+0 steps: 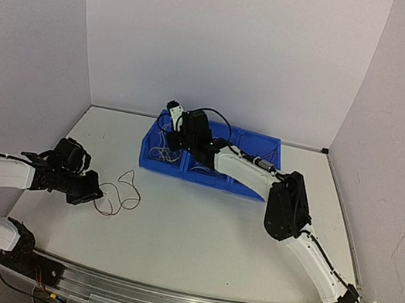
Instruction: Untangle the cables
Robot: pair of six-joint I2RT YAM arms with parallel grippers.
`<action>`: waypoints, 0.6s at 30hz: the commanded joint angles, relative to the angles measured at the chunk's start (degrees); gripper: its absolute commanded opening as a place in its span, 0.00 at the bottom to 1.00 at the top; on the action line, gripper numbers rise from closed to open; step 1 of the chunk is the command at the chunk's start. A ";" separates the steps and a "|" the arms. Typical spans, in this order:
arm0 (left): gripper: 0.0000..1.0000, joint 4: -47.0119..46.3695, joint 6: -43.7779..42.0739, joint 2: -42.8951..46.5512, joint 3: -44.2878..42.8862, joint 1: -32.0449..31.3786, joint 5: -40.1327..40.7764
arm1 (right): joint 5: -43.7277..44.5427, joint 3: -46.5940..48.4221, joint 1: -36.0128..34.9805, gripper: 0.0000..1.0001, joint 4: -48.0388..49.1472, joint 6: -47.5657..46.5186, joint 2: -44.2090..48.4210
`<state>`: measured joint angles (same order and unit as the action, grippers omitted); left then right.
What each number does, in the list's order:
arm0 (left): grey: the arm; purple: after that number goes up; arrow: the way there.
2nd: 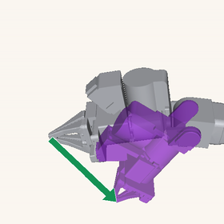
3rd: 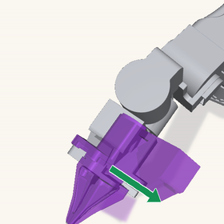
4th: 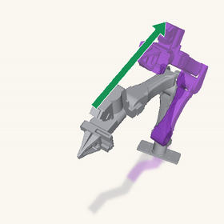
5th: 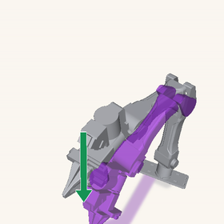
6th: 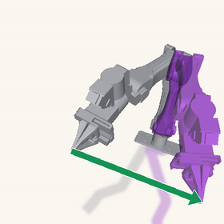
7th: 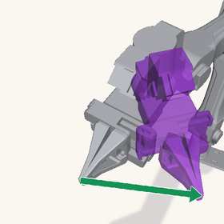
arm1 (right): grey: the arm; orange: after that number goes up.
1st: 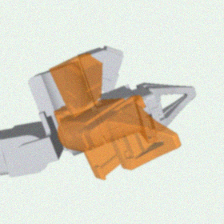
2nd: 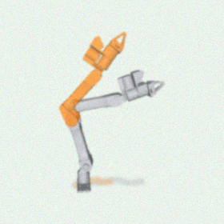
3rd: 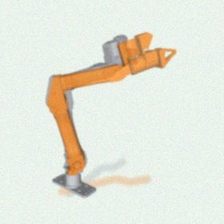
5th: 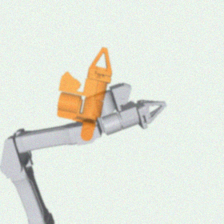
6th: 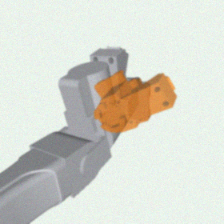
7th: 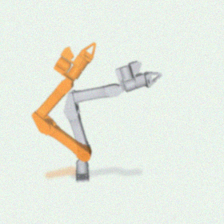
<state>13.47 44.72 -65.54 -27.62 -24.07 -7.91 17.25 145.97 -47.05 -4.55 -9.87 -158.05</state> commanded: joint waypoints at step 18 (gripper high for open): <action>0.00 -0.83 -1.24 -0.57 -0.31 -0.14 0.68 | -8.83 3.03 2.67 0.19 3.28 0.82 -0.51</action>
<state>13.45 44.37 -65.65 -27.62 -24.08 -7.84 11.64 150.53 -44.29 -2.54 -9.10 -161.29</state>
